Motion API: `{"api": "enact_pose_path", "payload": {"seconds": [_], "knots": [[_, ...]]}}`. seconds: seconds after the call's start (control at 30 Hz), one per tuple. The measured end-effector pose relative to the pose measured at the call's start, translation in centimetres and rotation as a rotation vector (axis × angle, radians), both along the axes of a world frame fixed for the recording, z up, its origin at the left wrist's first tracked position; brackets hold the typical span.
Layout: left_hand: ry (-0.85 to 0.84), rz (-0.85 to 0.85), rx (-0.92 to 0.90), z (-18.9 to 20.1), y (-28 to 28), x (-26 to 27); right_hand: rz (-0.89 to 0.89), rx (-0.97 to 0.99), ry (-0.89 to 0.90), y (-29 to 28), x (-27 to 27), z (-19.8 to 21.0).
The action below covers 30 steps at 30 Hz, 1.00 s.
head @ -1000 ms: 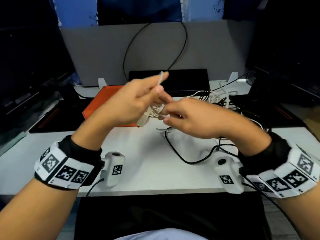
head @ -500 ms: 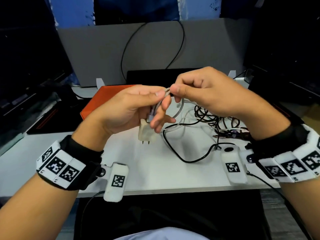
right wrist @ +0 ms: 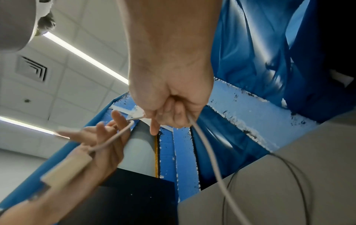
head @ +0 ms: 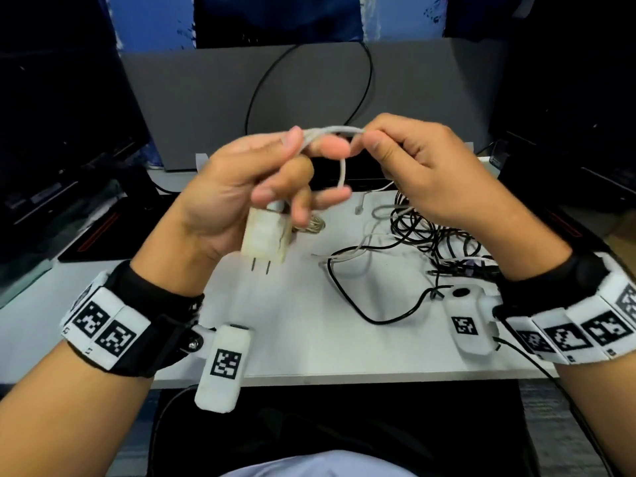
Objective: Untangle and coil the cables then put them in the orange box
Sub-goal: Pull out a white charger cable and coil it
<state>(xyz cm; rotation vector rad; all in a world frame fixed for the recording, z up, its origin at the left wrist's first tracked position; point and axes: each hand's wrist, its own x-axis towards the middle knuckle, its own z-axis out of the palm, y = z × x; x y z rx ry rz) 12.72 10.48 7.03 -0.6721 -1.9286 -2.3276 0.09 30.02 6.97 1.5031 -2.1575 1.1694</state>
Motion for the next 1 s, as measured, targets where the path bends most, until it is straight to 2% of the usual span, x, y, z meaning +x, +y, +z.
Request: {"api": "enact_pose_path", "payload": {"seconds": [0.07, 0.23, 0.3, 0.37, 0.4, 0.47, 0.5, 0.53, 0.57, 0.6, 0.67, 0.7, 0.77, 0.9, 1.0], "knots": [[0.008, -0.033, 0.139, 0.4, -0.1, -0.1, -0.006, 0.05, -0.037, 0.0, -0.7, -0.2], [0.107, 0.083, 0.367, 0.4, -0.1, -0.8, -0.082, 0.279, -0.048, -0.3, -0.7, -0.9], [0.155, 0.221, 0.329, 0.3, 0.1, -1.1, -0.053, 0.408, -0.06, -0.9, 0.3, -1.5], [0.204, 0.471, 0.094, 0.2, 0.7, -1.4, 0.029, 0.543, -0.083, -1.7, 1.7, -2.3], [0.245, 0.604, -0.104, 0.0, 1.0, -1.5, 0.062, 0.591, -0.064, -1.9, 2.3, -2.6], [0.323, 0.776, -0.669, -0.7, 0.9, -1.5, 0.083, 0.633, 0.032, -2.0, 2.9, -2.5], [0.296, 0.777, -0.954, -1.0, 0.5, -1.4, 0.069, 0.619, 0.086, -1.9, 2.9, -2.1], [0.224, 0.734, -1.149, -1.1, 0.2, -1.2, 0.043, 0.563, 0.111, -1.6, 2.6, -1.8], [0.137, 0.656, -1.207, -1.1, -0.1, -1.0, 0.023, 0.491, 0.114, -1.2, 2.3, -1.2], [0.056, 0.549, -1.133, -1.1, -0.1, -0.9, 0.002, 0.417, 0.095, -0.8, 1.9, -0.7], [-0.028, 0.334, -0.817, -0.9, 0.2, -0.5, -0.017, 0.264, 0.016, -0.1, 1.3, -0.2], [-0.029, 0.261, -0.701, -0.8, 0.2, -0.4, -0.006, 0.196, -0.023, 0.0, 1.3, 0.0], [-0.001, 0.195, -0.594, -0.7, -0.1, -0.5, 0.02, 0.111, -0.059, -0.1, 1.2, -0.1], [-0.001, 0.089, -0.357, -1.5, -0.4, -0.9, 0.09, 0.081, -0.089, -0.5, 1.1, -0.4], [-0.086, -0.152, -0.003, -2.9, 1.0, -1.1, 0.127, 0.058, -0.106, -0.1, 1.0, 0.0]]}}
